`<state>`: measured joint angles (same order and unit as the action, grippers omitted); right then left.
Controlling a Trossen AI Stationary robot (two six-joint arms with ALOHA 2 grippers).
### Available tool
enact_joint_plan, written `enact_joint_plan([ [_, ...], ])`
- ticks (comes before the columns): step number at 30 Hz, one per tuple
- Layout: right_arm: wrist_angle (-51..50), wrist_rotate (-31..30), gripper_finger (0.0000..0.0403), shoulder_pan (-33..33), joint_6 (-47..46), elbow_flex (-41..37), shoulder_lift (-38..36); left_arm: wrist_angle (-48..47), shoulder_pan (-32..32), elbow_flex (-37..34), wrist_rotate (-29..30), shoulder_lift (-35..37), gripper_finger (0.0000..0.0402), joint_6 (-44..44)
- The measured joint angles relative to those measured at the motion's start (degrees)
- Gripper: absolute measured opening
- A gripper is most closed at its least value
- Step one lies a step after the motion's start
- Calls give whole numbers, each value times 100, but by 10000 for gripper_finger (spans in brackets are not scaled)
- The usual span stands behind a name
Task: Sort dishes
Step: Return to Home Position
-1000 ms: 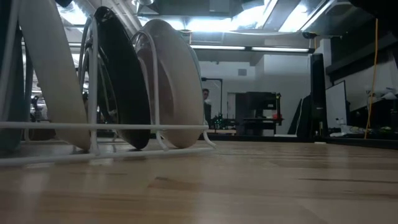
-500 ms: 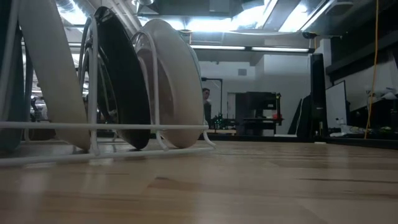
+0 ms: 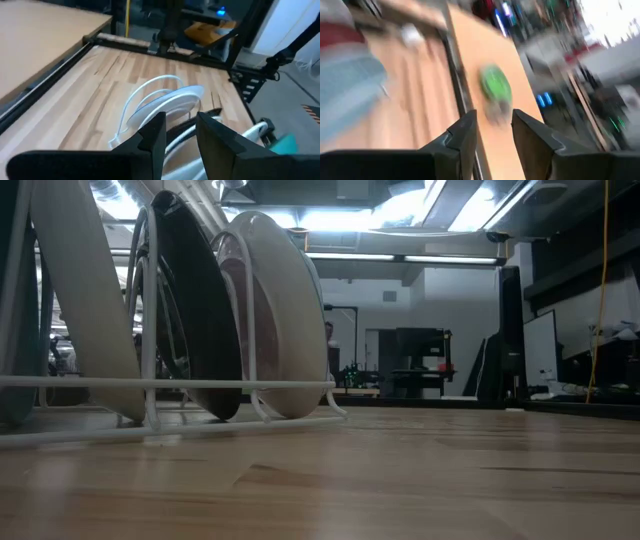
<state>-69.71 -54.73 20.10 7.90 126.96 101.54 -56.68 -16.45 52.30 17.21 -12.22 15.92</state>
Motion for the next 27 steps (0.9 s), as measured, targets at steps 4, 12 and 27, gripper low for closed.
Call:
enact_joint_plan([
  [4,-2133,-765,127,243,-2173,-253,-120,1359,-2,-911,-106,267,98,-436],
  [12,-1971,-1064,127,1150,-3413,-2710,-1383,3378,-3,-2240,-421,400,98,-888],
  [27,1379,-1854,127,2190,-4866,-7782,-4301,4991,-7,-3530,-264,441,98,-1231],
])
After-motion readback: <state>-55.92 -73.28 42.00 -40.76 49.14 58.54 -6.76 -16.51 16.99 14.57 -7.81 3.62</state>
